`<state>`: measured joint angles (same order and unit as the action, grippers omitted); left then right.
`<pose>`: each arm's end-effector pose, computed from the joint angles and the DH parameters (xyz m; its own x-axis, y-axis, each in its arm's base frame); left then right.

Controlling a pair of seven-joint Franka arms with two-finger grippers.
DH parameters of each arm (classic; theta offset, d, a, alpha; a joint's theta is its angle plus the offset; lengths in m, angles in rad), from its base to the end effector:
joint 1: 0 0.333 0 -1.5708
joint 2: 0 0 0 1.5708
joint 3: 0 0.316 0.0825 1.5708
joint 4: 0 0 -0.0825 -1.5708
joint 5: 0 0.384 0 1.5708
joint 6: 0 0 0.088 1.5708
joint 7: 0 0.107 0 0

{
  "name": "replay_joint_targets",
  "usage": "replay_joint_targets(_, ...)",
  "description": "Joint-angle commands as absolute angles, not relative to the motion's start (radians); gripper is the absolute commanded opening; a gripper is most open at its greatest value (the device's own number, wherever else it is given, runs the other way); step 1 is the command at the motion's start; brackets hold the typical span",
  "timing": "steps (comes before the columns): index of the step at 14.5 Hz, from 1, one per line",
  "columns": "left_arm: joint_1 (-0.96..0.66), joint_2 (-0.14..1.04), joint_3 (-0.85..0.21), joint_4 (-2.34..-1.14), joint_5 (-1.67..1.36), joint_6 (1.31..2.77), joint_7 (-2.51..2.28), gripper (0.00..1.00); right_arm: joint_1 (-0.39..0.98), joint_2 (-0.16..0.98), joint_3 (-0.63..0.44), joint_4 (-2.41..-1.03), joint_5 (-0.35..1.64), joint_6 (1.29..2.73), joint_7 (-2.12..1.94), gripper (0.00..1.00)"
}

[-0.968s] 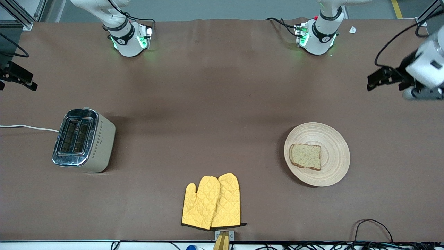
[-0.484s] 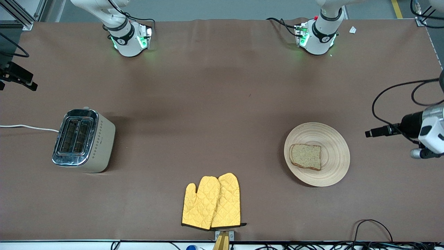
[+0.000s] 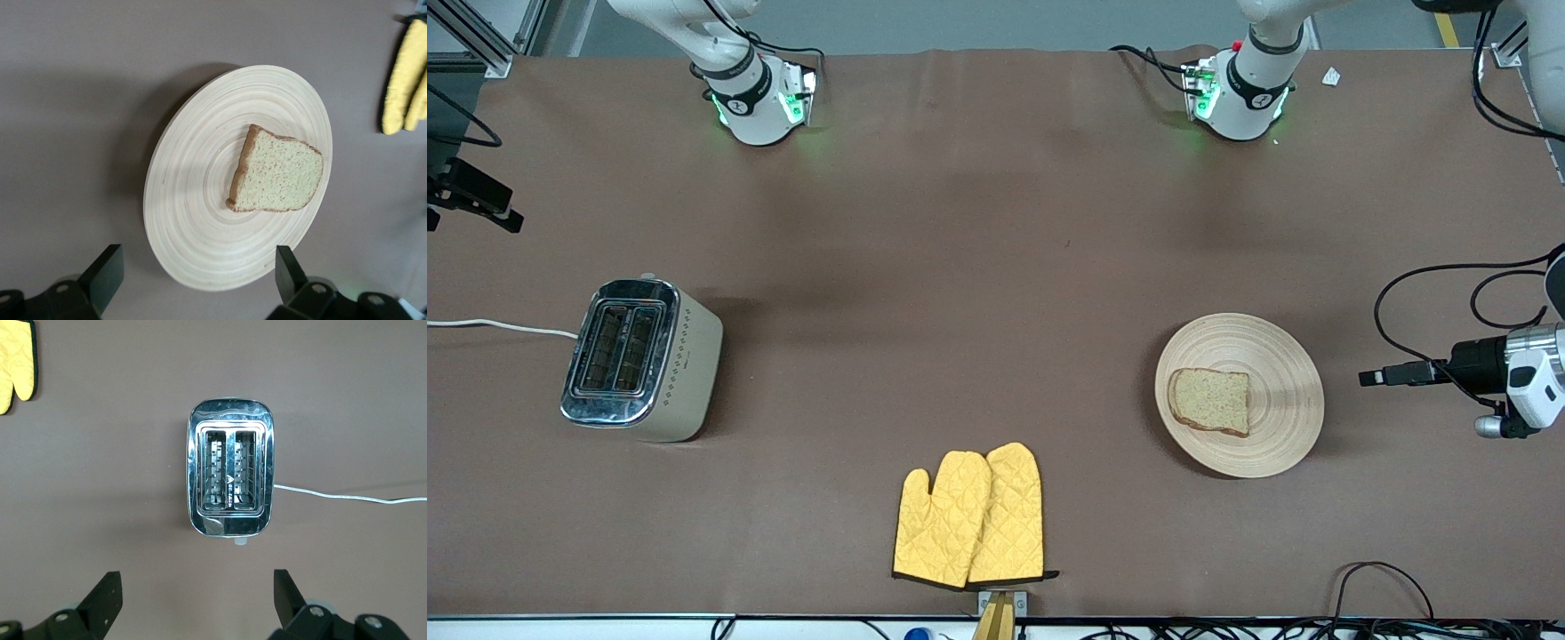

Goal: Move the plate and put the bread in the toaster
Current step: 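Lower the left gripper against the rim of the wooden plate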

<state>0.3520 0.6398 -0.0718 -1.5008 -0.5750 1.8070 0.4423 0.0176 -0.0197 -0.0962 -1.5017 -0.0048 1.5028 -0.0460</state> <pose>0.6627 0.1513 0.2838 0.9923 0.0402 -0.1168 0.1029 -0.7921 0.6017 0.5399 -0.0437 0.6616 0.9992 -0.0329 0.0206 -0.0330 -0.9994 0.0038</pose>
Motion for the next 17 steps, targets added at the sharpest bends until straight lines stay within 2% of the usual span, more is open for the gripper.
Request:
replay_joint_targets(1,0.376,0.738,-0.077,-1.463,-0.669,1.825,0.569,0.98,0.011,-0.029,-0.091,-1.509,-0.008,1.503,-0.040,1.00)
replay_joint_targets(2,0.388,0.756,-0.078,-1.463,-0.689,1.839,0.593,0.95,0.011,-0.029,-0.091,-1.509,-0.008,1.503,-0.040,1.00)
replay_joint_targets(5,0.388,0.811,-0.077,-1.465,-0.752,1.839,0.606,0.79,0.011,-0.029,-0.091,-1.509,-0.008,1.503,-0.040,1.00)
replay_joint_targets(12,0.377,0.861,-0.078,-1.465,-0.804,1.841,0.603,0.61,0.011,-0.029,-0.091,-1.509,-0.008,1.502,-0.041,1.00)
replay_joint_targets(17,0.374,0.877,-0.081,-1.465,-0.804,1.841,0.633,0.32,0.011,-0.029,-0.091,-1.509,-0.008,1.500,-0.041,1.00)
